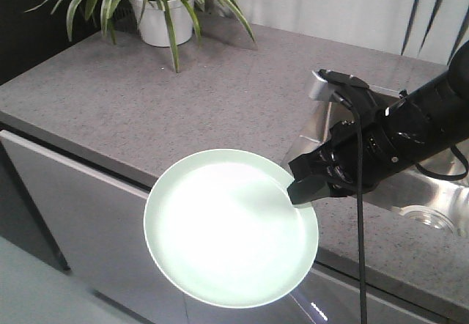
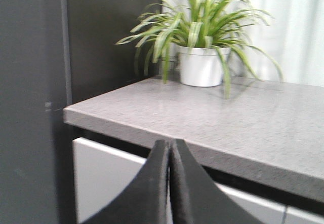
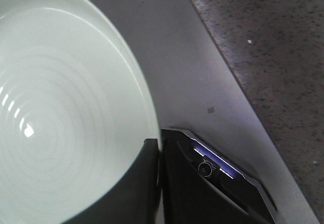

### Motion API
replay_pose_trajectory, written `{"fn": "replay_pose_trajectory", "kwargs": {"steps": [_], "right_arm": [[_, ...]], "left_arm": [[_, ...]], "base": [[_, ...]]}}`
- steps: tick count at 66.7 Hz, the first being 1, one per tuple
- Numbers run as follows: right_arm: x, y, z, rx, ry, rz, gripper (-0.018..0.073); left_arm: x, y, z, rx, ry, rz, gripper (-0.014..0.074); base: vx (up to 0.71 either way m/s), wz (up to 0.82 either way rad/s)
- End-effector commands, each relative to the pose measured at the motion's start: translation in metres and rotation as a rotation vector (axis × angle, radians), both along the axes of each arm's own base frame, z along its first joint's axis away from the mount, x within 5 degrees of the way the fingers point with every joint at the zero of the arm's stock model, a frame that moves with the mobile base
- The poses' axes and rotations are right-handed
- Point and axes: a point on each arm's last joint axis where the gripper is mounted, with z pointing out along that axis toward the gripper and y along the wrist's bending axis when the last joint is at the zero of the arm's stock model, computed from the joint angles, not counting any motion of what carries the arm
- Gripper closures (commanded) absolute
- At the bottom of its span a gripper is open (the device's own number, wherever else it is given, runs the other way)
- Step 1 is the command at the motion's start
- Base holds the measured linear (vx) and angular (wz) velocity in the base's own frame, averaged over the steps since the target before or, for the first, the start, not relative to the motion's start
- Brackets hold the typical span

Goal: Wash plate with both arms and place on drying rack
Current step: 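Bring the held plate over the stainless steel sink with the right gripper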

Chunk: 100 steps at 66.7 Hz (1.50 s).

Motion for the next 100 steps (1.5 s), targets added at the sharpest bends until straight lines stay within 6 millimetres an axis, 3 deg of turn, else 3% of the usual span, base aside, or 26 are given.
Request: {"fn": "replay_pose_trajectory", "kwargs": {"steps": [1,100], "right_arm": [[-0.0043,0.0005,0.0211,0.058,-0.07,-0.01,0.0568],[-0.0043,0.0005,0.0211,0.058,-0.07,-0.01,0.0568]], "left_arm": [[-0.0035,-0.0001,0.0169,-0.01,-0.115,-0.004,0.0603],[-0.0035,-0.0001,0.0169,-0.01,-0.115,-0.004,0.0603]], "base": [[0.09,-0.36],[0.07,-0.3]]}}
